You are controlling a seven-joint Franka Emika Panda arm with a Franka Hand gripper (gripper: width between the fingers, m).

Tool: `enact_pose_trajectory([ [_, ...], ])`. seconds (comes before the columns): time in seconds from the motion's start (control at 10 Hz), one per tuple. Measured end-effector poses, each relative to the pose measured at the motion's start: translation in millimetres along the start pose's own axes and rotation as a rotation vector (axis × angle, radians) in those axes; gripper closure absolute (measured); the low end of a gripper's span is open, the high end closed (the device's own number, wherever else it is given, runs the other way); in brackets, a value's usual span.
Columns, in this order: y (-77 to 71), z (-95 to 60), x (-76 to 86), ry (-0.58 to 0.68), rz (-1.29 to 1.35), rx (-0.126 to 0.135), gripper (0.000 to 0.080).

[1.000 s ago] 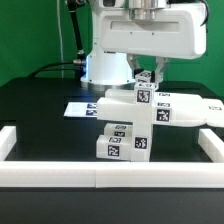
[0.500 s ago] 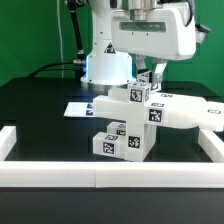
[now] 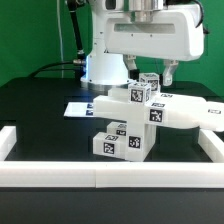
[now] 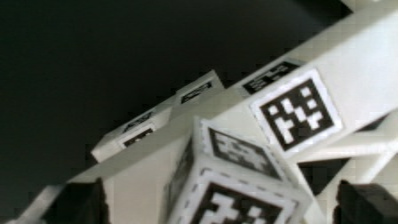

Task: Assemble chair

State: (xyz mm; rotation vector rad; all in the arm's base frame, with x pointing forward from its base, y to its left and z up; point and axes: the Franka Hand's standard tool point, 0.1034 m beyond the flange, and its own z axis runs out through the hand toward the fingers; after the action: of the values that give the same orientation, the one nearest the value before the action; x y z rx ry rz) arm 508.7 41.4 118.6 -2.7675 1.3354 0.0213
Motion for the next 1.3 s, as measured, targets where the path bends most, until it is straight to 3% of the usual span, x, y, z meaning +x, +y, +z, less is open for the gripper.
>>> enact_pose_trajectory([
  [1.3,-1.0,1.3,-2.8,0.000,-1.020,-0.011,0.0151],
])
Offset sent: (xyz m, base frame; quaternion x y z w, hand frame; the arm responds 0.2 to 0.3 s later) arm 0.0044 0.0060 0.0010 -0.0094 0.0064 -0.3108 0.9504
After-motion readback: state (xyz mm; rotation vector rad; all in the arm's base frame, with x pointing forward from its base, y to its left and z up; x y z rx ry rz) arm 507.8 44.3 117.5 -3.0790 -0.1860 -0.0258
